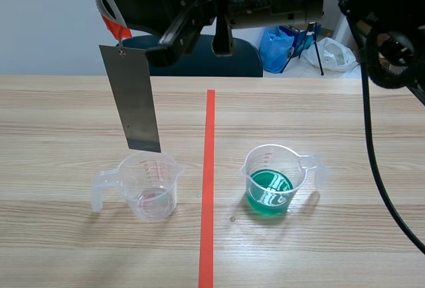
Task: Do the redox reaction experiment
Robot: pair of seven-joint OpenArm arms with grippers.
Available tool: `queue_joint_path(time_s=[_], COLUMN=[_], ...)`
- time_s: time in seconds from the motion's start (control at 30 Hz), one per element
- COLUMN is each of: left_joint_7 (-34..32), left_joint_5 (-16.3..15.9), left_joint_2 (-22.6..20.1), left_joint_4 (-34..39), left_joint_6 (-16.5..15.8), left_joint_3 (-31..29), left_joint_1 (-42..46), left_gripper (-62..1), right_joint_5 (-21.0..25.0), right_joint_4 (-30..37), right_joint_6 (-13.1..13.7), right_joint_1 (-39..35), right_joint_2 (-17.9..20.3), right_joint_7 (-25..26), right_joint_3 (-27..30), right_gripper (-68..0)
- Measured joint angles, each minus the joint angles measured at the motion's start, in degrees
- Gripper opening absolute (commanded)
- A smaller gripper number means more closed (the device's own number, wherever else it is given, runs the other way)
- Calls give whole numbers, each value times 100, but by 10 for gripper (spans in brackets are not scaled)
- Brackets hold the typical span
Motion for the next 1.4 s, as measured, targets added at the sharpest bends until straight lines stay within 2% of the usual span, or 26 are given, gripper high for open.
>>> queue_joint_path(time_s=[0.2,0.47,0.6,0.7,1.17,1.4], left_joint_7=[0,0,0,0,0,0], left_joint_5=[0,0,0,0,0,0], left_joint_2=[0,0,0,-2,0,-2], left_joint_4=[0,0,0,0,0,0], left_joint_6=[0,0,0,0,0,0], left_joint_3=[0,0,0,0,0,0], left_joint_1=[0,0,0,0,0,0], left_gripper=[14,14,14,14,14,14], right_joint_5=[-4,-396,-636,-782,-1871,-2389], right_joint_4=[-140,-741,-935,-1174,-2111,-2321], right_joint_6=[0,28,28,28,31,28], right_joint_1=[0,-2,-2,-2,-2,-2], right_joint_2=[-26,-66,-162,-240,-461,-522], right_joint_7=[116,640,669,909,1816,2013], right_joint_3=[-44,-485,-612,-713,-1211,-1226], right_gripper=[-669,-669,-669,-669,-669,-669])
